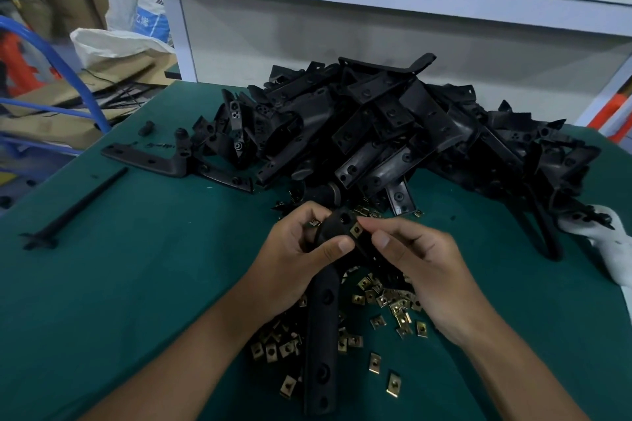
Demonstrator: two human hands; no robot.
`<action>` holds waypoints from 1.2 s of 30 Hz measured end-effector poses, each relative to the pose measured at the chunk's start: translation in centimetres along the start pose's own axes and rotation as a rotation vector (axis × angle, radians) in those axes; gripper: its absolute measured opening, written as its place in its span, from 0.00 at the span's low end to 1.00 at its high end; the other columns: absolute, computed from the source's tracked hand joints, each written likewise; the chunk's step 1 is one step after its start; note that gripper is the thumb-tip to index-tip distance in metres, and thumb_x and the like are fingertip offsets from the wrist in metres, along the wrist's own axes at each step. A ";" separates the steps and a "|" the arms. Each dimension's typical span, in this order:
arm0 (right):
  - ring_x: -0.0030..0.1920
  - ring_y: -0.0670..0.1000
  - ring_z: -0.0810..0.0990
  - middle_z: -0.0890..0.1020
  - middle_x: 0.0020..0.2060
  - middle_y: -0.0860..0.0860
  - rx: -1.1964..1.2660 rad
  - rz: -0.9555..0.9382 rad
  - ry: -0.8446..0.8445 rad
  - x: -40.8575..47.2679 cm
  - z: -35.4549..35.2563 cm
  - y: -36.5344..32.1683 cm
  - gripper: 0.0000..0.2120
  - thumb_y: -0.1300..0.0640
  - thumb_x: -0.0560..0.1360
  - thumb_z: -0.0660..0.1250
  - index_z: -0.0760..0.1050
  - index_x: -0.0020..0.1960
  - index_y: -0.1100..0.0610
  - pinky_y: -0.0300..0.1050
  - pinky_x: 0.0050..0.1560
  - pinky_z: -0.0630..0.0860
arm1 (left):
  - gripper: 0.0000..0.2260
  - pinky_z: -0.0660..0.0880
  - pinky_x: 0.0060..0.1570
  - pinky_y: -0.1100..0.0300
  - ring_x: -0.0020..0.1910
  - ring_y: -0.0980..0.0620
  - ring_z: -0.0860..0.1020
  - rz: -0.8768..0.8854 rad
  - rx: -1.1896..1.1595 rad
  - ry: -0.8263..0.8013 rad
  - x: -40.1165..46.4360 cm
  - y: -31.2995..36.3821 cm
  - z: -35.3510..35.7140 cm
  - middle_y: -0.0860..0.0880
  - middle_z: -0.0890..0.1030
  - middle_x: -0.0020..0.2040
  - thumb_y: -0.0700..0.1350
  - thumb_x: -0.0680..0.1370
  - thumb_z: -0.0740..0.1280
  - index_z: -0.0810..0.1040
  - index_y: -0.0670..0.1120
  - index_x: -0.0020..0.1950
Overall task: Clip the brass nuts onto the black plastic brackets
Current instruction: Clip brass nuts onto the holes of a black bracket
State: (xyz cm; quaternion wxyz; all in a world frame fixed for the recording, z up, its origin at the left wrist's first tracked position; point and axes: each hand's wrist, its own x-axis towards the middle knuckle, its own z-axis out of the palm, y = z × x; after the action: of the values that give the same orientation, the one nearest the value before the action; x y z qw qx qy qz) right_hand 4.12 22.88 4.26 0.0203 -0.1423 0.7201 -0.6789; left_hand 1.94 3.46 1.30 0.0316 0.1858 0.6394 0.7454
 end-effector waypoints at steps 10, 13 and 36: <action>0.56 0.39 0.69 0.76 0.52 0.32 -1.037 -0.001 -0.192 0.5 -2.9 3.3 0.16 0.33 0.72 0.68 0.79 0.58 0.37 0.38 0.56 0.66 | 0.14 0.78 0.37 0.61 0.38 0.54 0.78 -0.070 -0.156 0.110 0.2 0.0 -0.8 0.48 0.78 0.41 0.53 0.73 0.76 0.73 0.48 0.47; 0.55 0.38 0.69 0.76 0.48 0.33 -1.037 -0.058 -0.206 0.6 -2.9 3.5 0.17 0.28 0.71 0.62 0.79 0.51 0.37 0.37 0.54 0.62 | 0.16 0.79 0.41 0.60 0.41 0.52 0.79 -0.106 -0.224 0.117 0.3 -0.1 -0.7 0.49 0.79 0.43 0.53 0.73 0.74 0.72 0.47 0.48; 0.50 0.48 0.85 0.87 0.48 0.53 0.175 0.091 0.042 1.0 -1.5 0.7 0.12 0.57 0.68 0.76 0.86 0.51 0.54 0.35 0.49 0.78 | 0.31 0.81 0.39 0.57 0.42 0.42 0.85 -0.137 -0.172 0.048 0.3 -0.2 0.0 0.38 0.85 0.44 0.41 0.65 0.82 0.68 0.38 0.58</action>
State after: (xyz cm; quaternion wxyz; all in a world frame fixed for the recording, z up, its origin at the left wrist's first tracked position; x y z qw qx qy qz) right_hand 2.72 24.14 3.81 0.0484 -0.0928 0.6640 -0.7404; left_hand 1.66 3.62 1.21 0.0830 0.1202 0.5848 0.7979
